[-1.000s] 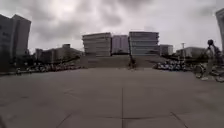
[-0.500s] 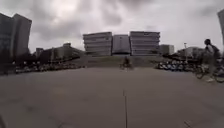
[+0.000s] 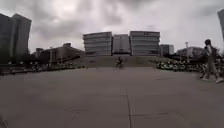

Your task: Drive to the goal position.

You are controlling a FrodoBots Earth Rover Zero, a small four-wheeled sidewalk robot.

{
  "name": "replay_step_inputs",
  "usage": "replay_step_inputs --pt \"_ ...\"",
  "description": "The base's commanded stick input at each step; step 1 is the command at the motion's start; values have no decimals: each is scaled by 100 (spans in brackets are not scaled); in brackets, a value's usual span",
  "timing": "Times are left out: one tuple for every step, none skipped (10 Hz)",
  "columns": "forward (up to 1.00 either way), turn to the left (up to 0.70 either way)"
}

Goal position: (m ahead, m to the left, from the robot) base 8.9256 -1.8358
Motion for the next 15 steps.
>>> replay_step_inputs --pt "70 0" --pt "70 0" --pt "70 0" --pt "70 0" --pt "70 0" --pt "70 0" --pt "70 0" --pt "70 0" --pt "70 0" --pt "70 0" --pt "70 0" --pt "70 0" --pt "70 0" --pt "70 0" --pt "70 0"
